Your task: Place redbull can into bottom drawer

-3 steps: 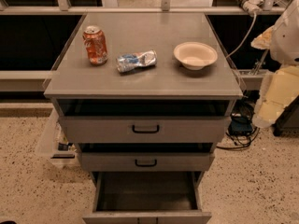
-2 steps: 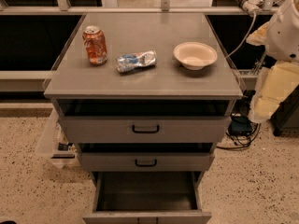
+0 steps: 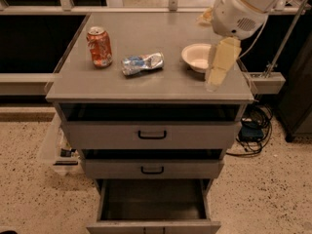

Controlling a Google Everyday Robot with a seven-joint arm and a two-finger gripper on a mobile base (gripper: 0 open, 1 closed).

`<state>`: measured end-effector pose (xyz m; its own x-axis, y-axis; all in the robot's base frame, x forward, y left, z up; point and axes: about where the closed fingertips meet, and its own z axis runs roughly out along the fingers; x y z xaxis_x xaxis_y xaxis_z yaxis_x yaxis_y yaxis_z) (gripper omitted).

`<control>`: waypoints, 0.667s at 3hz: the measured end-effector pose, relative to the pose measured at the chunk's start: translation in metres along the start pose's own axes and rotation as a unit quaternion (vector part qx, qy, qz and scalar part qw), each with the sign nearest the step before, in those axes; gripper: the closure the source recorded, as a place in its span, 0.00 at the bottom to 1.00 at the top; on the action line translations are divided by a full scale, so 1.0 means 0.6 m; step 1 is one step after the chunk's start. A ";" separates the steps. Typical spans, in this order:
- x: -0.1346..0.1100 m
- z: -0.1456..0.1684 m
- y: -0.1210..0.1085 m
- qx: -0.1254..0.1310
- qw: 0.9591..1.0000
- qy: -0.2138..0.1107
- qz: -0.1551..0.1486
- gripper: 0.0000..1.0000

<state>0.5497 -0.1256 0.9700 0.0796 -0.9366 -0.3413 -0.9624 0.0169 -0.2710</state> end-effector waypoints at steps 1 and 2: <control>-0.070 0.078 -0.051 -0.024 0.997 -0.054 -0.049 0.00; -0.115 0.148 -0.083 -0.051 0.992 -0.088 -0.075 0.00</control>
Offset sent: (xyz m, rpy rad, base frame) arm 0.0954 0.1368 -0.0677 0.1762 0.0827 0.3183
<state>0.6149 -0.0307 0.9274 0.2597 -0.8501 -0.4582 -0.9569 -0.1625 -0.2409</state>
